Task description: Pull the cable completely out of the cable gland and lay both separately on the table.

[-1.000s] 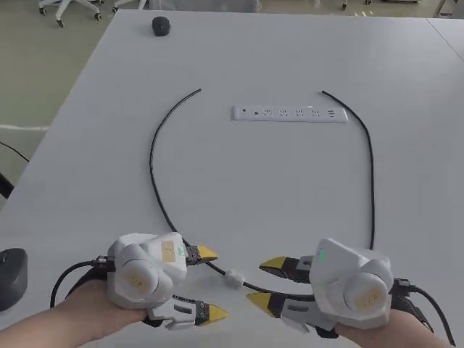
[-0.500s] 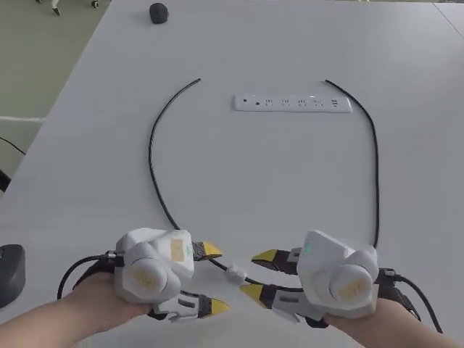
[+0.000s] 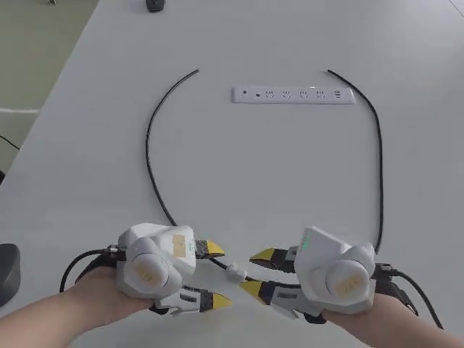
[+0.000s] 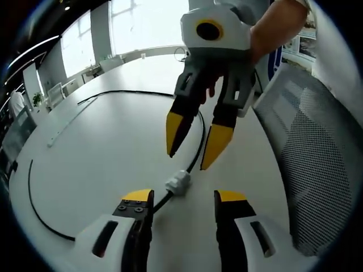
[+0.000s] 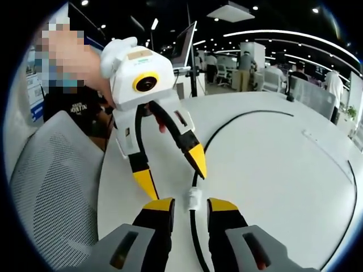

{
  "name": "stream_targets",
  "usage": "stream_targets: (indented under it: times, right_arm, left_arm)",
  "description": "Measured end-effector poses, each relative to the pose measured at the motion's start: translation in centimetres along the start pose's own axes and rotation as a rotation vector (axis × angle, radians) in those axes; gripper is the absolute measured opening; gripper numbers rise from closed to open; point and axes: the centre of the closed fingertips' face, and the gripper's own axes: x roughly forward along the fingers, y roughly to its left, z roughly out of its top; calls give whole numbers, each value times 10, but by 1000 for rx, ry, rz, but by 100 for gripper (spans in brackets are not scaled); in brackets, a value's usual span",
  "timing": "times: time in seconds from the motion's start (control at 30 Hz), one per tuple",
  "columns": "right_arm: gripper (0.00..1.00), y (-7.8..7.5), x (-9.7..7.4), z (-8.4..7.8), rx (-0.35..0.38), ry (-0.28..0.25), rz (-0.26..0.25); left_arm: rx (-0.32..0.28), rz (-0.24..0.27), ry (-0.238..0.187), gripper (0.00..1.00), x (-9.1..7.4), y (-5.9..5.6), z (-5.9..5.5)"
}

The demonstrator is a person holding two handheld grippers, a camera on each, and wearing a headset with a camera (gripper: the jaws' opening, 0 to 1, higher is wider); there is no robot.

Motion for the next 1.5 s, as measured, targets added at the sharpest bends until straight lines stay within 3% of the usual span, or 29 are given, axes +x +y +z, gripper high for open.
stream_targets:
  times: [0.23,1.03,1.23,1.5]
  right_arm:
    - [18,0,4,-4,-4,12,11]
    - [14,-4,17,-14,-9,39,27]
    - [14,-3,20,-16,-22,48,40]
    - [10,-1,23,-17,-25,55,54]
  left_arm:
    - [24,-31,3,42,2,-2,-3]
    - [17,-57,3,32,14,6,-6]
    - [10,-51,-13,19,14,9,-4]
    - [16,-63,-22,18,17,9,-3]
